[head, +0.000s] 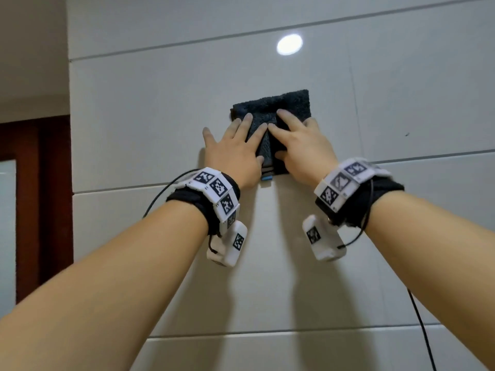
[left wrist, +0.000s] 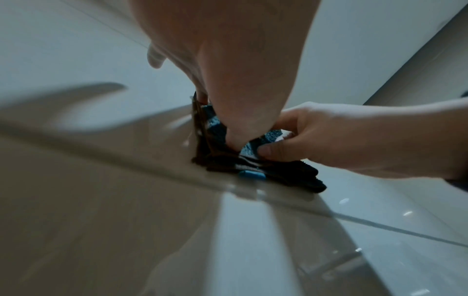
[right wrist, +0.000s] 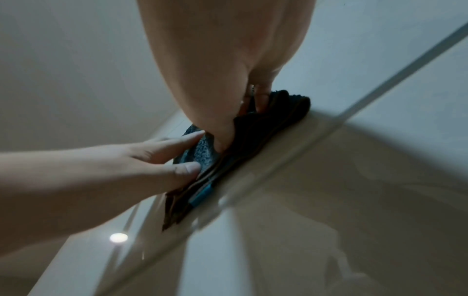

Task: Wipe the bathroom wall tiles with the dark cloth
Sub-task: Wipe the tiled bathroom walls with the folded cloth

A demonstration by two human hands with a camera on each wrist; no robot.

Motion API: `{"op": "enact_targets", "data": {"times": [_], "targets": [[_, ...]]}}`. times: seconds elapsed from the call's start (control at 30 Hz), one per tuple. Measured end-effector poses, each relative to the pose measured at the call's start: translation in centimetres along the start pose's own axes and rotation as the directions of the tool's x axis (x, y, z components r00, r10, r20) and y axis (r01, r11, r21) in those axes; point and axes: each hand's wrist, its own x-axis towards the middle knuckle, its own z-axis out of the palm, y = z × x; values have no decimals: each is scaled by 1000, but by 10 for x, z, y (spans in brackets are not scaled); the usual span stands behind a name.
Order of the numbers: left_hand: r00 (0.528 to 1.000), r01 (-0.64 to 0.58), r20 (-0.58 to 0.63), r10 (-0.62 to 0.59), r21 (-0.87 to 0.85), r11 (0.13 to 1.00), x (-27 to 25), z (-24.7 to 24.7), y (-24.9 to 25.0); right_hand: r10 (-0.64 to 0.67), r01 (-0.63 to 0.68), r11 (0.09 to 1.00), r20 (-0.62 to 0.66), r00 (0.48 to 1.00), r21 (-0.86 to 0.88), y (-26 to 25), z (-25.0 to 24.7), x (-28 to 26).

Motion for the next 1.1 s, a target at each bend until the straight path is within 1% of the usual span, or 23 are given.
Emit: {"op": "enact_targets", "data": {"times": [0.13,0.23,0.33,0.57,0.67,0.8,0.9,1.1], "targets": [[1000,10,-3,-10,-24,1000,30,-15,-24,38,-38,999,16,999,32,-9,-14,38],[1000,12,27,-9,-79,997,36,-17,-26,81,-82,995,14,997,56,-12,-13,42],[1000,9,4,-9,-104,995,32,-9,-22,85,-85,996,1,996,29,-15,-5,33],[997,-38,-73,29,-125,991,12,10,-12,116,-117,993,16,993,26,-19,4,4],[996,-57,-72,48,-124,991,-3,17,-3,140,-142,989,42,989,42,-21,5,-15],[995,-74,-80,63,-134,988,-22,26,11,129,-129,992,84,988,-1,-21,7,-41],[994,-93,-71,84,-130,987,-37,32,21,148,-149,989,100,984,2,-18,10,-59],[990,-125,-72,117,-113,986,-51,35,32,163,-164,986,131,978,-10,-14,11,-80]]}}
